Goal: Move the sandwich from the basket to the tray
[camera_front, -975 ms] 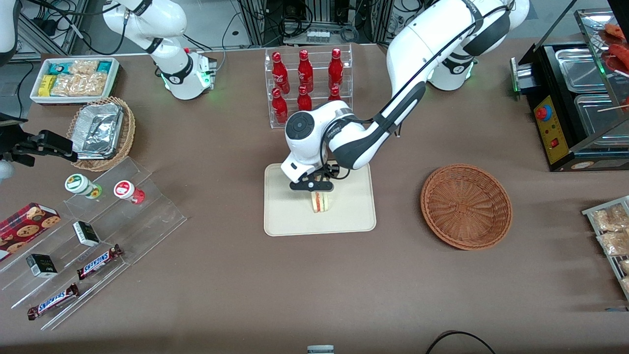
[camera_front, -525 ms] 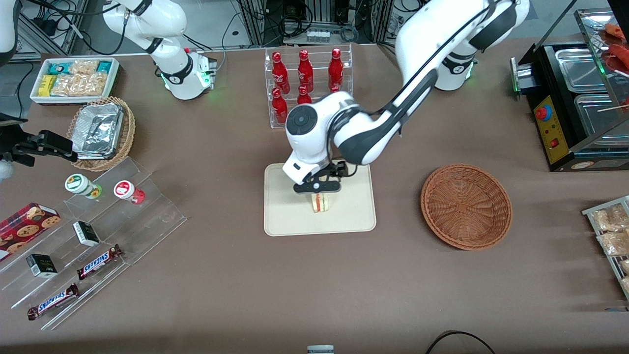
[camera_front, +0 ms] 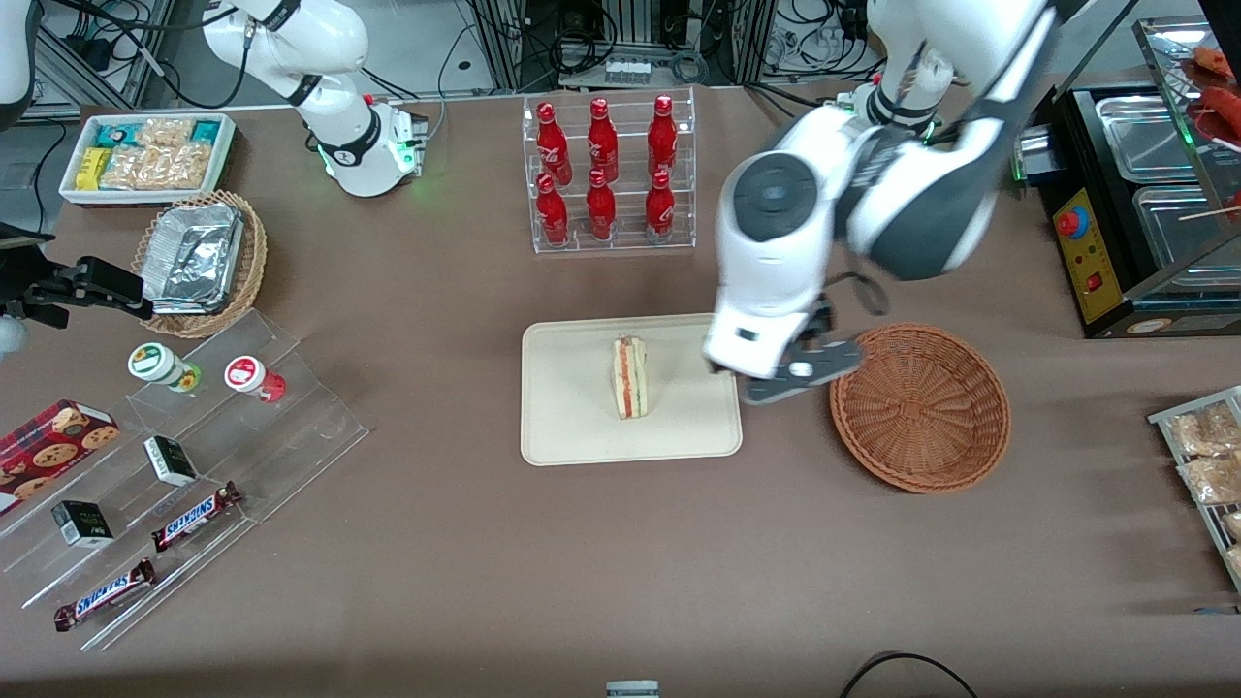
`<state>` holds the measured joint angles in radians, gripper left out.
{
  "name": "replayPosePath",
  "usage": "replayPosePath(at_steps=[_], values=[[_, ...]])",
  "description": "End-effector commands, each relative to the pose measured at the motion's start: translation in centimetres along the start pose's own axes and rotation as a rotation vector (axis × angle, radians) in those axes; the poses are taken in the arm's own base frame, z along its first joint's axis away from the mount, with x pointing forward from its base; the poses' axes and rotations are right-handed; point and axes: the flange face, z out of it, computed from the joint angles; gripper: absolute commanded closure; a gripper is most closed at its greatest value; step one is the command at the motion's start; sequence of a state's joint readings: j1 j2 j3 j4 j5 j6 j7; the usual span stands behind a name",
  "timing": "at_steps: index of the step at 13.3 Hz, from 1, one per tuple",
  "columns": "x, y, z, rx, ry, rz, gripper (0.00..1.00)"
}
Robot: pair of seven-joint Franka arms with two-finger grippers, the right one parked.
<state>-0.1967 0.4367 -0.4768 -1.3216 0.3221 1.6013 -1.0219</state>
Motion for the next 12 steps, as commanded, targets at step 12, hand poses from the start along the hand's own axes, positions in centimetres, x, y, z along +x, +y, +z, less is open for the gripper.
replayPosePath(at_steps=[12], values=[[4.1, -23.2, -9.1, -0.097, -0.122, 0.218, 0.01]])
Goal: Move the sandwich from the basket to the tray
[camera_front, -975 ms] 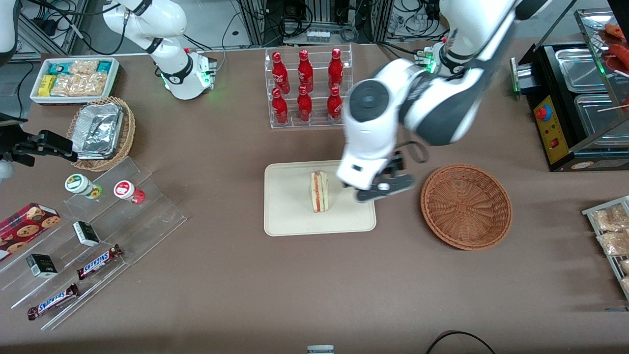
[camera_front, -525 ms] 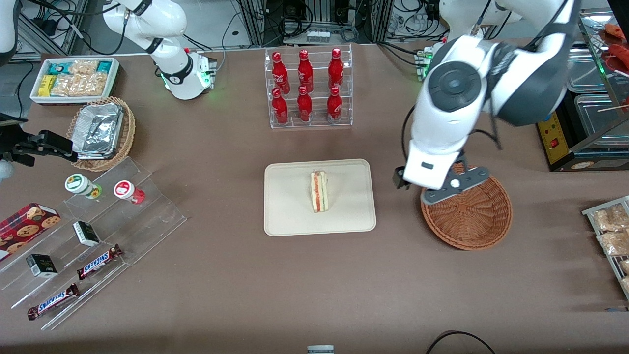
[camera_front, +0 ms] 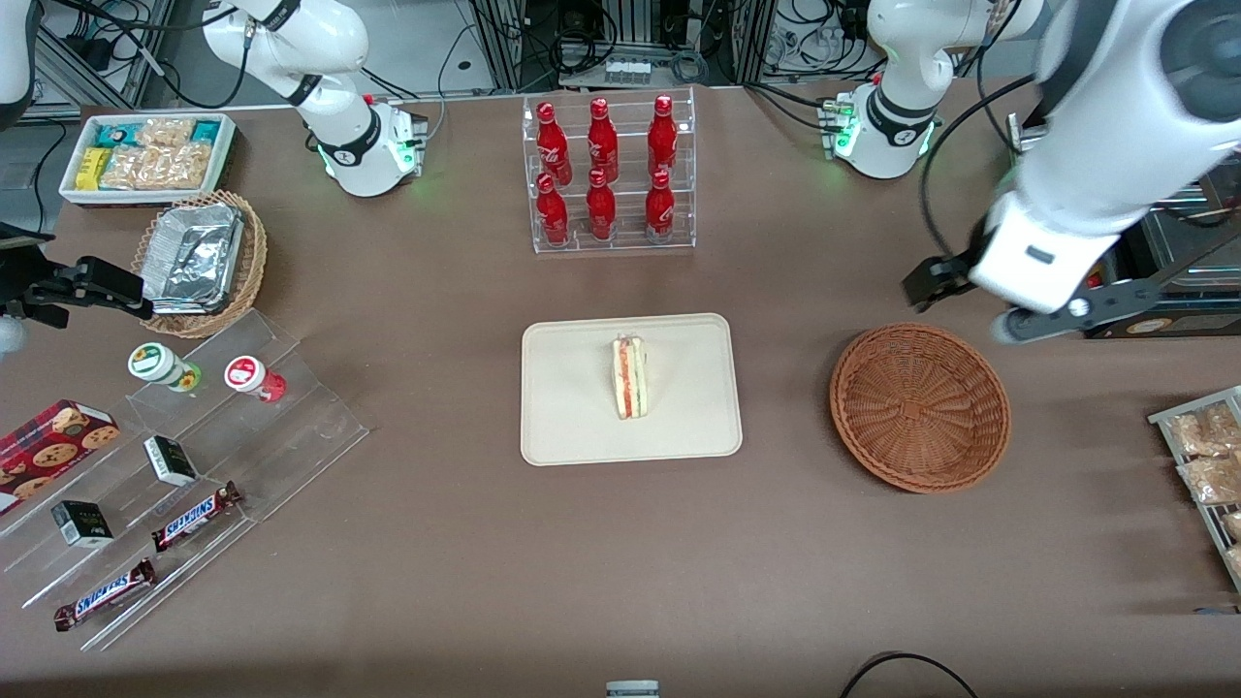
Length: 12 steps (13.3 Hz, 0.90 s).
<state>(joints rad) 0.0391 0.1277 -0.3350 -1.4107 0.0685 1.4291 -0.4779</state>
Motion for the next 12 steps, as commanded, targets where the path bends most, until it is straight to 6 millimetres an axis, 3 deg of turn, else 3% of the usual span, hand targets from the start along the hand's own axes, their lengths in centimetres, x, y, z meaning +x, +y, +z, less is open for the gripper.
replayPosePath(at_steps=[1, 3, 6, 9, 12], values=[[-2.2, -4.4, -1.0, -0.022, -0.015, 0.074, 0.01], [-3.0, -7.2, -1.8, -0.042, -0.019, 0.121, 0.01], [-4.4, -9.7, -1.7, -0.043, -0.034, 0.165, 0.01], [-3.5, -11.0, -2.4, -0.054, -0.013, 0.212, 0.01], [-1.6, -10.8, -2.1, -0.037, -0.01, 0.269, 0.01]])
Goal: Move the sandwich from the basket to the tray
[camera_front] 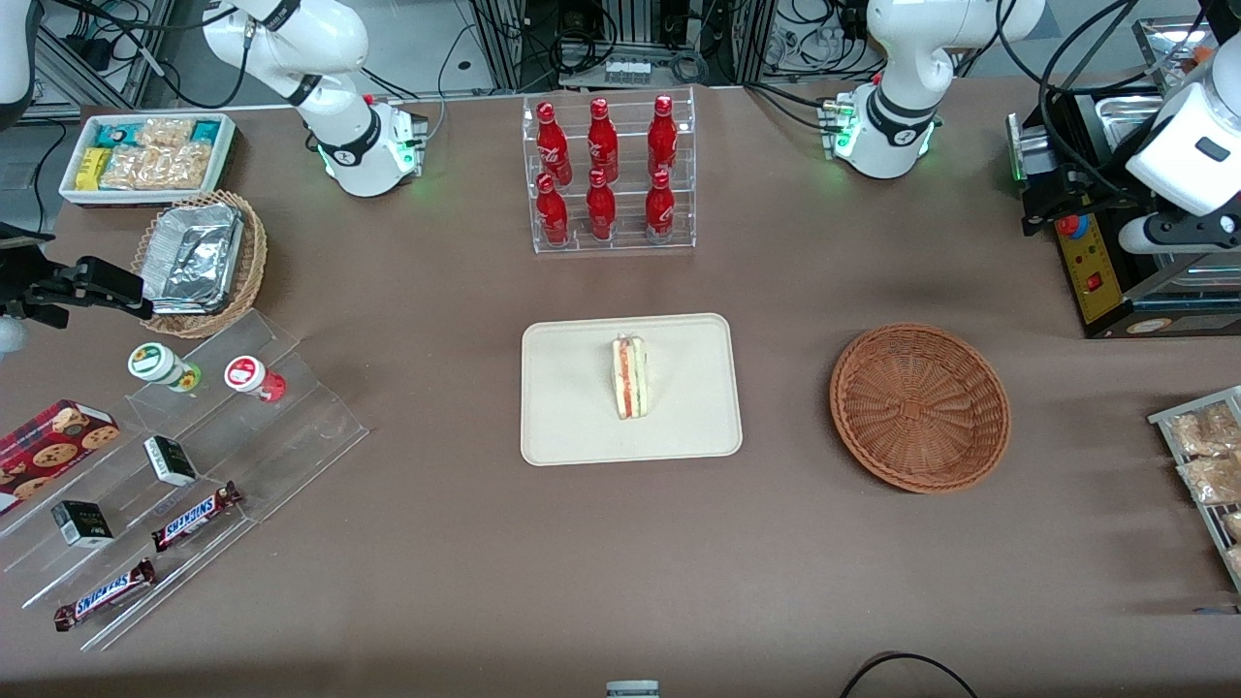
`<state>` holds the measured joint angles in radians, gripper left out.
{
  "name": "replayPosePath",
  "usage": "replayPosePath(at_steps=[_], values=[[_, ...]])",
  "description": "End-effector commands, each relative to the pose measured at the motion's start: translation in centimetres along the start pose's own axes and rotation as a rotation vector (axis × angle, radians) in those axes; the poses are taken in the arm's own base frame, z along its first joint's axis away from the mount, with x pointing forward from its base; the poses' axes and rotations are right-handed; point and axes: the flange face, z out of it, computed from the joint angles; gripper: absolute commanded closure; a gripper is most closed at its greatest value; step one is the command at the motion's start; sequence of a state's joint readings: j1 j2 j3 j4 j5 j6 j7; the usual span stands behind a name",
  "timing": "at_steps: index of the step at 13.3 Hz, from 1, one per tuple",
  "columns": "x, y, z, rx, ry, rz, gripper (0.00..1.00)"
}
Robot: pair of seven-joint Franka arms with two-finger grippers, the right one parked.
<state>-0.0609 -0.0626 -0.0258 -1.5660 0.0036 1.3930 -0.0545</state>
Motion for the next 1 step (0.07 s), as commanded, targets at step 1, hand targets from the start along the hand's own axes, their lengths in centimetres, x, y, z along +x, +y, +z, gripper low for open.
replayPosePath(at_steps=[1], values=[[1.1, -0.02, -0.46, 0.012, 0.014, 0.064, 0.01]])
